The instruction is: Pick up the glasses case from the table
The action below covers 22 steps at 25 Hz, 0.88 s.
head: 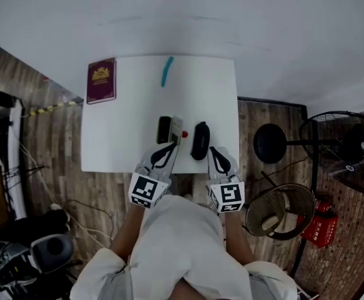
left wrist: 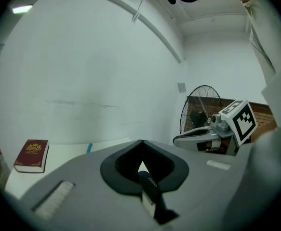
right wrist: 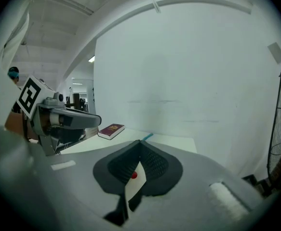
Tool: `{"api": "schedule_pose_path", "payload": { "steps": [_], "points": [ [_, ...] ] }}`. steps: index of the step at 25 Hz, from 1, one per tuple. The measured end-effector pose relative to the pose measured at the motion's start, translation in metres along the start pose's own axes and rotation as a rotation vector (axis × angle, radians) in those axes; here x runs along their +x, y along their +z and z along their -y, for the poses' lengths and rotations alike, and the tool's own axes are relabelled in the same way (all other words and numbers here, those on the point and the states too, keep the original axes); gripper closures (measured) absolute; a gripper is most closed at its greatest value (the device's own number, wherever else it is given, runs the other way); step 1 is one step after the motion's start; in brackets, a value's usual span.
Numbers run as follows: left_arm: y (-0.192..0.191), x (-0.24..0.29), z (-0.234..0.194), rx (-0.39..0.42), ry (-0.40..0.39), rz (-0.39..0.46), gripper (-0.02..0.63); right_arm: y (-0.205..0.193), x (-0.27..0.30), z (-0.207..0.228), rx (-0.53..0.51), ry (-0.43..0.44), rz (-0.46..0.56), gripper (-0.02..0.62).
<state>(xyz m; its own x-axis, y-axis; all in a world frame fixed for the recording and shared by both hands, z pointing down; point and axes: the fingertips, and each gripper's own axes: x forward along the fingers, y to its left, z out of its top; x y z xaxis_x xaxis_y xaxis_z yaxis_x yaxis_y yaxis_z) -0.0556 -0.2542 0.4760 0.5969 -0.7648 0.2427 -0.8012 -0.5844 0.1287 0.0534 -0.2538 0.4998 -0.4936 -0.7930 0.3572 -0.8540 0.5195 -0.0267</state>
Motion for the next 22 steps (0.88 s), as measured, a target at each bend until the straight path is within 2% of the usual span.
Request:
{"api": "schedule_pose_path", "payload": {
  "steps": [10, 17, 22],
  "points": [
    [-0.027, 0.042, -0.014, -0.002, -0.173, -0.105, 0.588, -0.047, 0.047, 0.010, 0.052, -0.078, -0.150, 0.585],
    [-0.040, 0.059, -0.018, -0.001, -0.271, -0.163, 0.588, -0.065, 0.062, 0.017, 0.070, -0.142, -0.209, 0.583],
    [-0.049, 0.067, -0.014, 0.010, -0.336, -0.202, 0.588, -0.083, 0.069, 0.022, 0.070, -0.182, -0.272, 0.554]
  ]
}}
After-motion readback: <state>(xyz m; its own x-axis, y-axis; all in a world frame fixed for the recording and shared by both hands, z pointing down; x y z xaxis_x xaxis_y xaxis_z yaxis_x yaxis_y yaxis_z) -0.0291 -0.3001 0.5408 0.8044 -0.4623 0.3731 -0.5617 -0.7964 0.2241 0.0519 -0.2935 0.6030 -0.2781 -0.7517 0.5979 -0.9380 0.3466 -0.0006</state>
